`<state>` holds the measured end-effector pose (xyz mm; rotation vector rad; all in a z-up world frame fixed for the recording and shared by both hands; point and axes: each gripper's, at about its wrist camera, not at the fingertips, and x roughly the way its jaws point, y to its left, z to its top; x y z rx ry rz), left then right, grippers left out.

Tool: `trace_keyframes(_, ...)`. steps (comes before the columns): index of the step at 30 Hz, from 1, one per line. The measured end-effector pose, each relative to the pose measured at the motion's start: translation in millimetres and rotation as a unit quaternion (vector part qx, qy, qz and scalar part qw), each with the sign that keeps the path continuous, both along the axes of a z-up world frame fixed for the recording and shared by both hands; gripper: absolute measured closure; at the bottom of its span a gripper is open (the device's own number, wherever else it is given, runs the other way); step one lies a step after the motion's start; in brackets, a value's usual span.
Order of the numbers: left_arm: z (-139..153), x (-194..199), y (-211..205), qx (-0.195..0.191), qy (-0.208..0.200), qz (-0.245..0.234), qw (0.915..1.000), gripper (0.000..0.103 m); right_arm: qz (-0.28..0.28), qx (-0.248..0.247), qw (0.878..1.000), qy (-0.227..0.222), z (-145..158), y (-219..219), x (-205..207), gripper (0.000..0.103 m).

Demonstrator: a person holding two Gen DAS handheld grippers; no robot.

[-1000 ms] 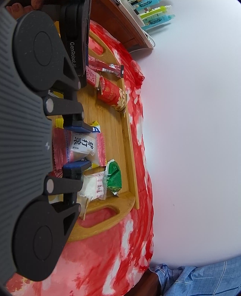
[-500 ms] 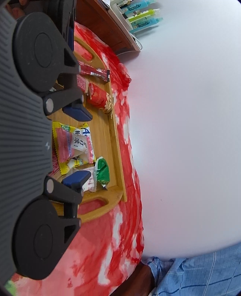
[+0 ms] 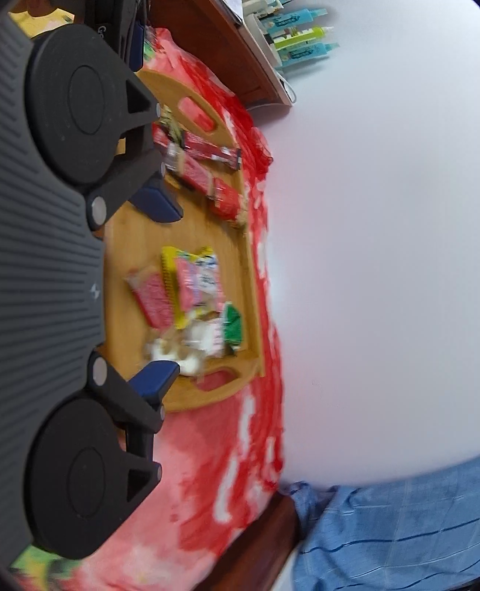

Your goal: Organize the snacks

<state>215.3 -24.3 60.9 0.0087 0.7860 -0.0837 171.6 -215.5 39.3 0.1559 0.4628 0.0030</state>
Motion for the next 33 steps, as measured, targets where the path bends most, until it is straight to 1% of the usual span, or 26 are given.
trace_keyframes(2, -4, -11, 1, 0.003, 0.001, -0.003, 1.0000, 0.013, -0.001, 0.008, 1.000, 0.011, -6, 1, -9, 0.011)
trace_keyframes(4, -8, -23, 2, 0.008, 0.002, -0.004, 1.0000, 0.012, -0.004, 0.006, 1.000, 0.019, -12, 5, -19, 0.011)
trace_keyframes(9, -22, -42, 9, 0.000, 0.016, 0.009, 0.9998, 0.012, -0.014, 0.002, 0.999, 0.030, -22, 9, -41, 0.005)
trace_keyframes(11, -28, -50, 11, 0.005, 0.020, 0.013, 0.9997, 0.012, -0.021, -0.004, 0.999, 0.035, -27, 11, -49, 0.001)
trace_keyframes(13, -34, -55, 13, 0.010, 0.023, 0.016, 0.9995, 0.011, -0.026, -0.008, 0.999, 0.039, -31, 13, -56, 0.000)
trace_keyframes(16, -37, -63, 14, 0.019, 0.014, 0.015, 0.9996, 0.008, -0.029, -0.021, 0.998, 0.048, -37, 18, -63, 0.000)
trace_keyframes(19, -38, -66, 14, 0.019, 0.014, 0.017, 0.9996, 0.006, -0.027, -0.034, 0.997, 0.063, -43, 22, -64, 0.000)
trace_keyframes(22, -39, -66, 16, 0.014, 0.017, 0.020, 0.9996, 0.004, -0.028, -0.036, 0.996, 0.080, -50, 25, -63, 0.000)
trace_keyframes(24, -40, -65, 16, 0.011, 0.019, 0.020, 0.9996, 0.000, -0.029, -0.052, 0.995, 0.078, -52, 28, -64, 0.000)
trace_keyframes(28, -41, -64, 16, 0.012, 0.021, 0.019, 0.9995, 0.000, -0.020, -0.085, 0.993, 0.082, -56, 35, -64, 0.000)
trace_keyframes(33, -41, -64, 16, 0.010, 0.021, 0.018, 0.9996, 0.000, -0.024, -0.074, 0.993, 0.085, -55, 31, -63, 0.000)
